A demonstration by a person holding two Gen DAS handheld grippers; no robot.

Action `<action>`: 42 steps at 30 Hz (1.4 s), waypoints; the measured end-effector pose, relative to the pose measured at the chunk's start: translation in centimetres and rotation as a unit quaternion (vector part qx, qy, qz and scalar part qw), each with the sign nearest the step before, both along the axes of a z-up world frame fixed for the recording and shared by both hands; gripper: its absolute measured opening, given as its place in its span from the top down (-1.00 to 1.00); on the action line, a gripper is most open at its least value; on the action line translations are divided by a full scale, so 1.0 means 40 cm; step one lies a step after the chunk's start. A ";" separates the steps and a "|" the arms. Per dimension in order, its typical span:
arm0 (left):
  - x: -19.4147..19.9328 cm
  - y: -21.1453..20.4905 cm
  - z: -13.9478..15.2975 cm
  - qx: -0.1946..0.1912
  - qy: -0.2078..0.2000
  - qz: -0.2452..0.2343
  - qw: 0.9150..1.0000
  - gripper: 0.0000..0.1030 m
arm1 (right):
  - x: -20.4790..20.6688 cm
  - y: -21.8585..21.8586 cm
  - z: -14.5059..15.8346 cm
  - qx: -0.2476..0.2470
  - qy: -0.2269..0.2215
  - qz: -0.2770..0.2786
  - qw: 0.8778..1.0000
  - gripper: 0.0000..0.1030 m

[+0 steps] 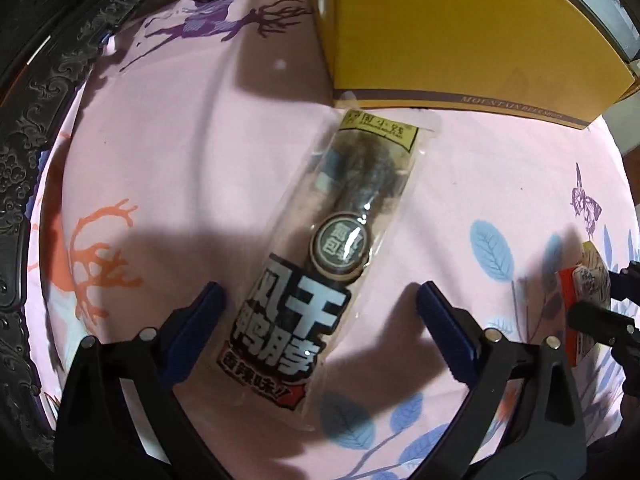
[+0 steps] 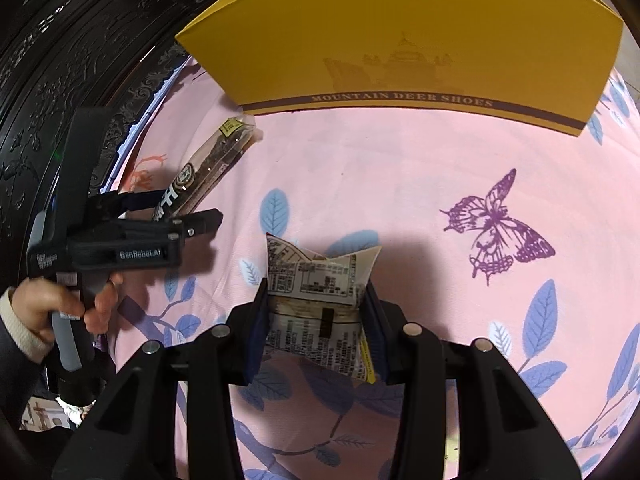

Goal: Organize snacks
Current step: 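Grasp the white printed packet with the right tool while the left grasps the duck-neck stick, then carry both snacks over the yellow box and open both tools to drop them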

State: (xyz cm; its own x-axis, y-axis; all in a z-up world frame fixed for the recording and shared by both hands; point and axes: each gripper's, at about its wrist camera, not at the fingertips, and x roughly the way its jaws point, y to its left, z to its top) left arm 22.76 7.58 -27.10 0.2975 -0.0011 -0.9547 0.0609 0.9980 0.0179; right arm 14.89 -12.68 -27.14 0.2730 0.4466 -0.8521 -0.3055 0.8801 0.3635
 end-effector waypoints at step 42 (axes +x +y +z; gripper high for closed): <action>-0.234 -0.223 0.166 -0.088 -0.053 -0.029 0.994 0.44 | -0.116 -0.175 0.129 0.022 -0.032 -0.077 0.996 0.16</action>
State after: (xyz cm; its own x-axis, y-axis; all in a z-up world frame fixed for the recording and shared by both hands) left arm 13.42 -1.32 -20.48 0.3911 -0.1849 -0.9016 0.1258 0.9811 -0.1467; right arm 10.23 -19.67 -21.99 0.3943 0.4315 -0.8114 -0.1913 0.9021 0.3868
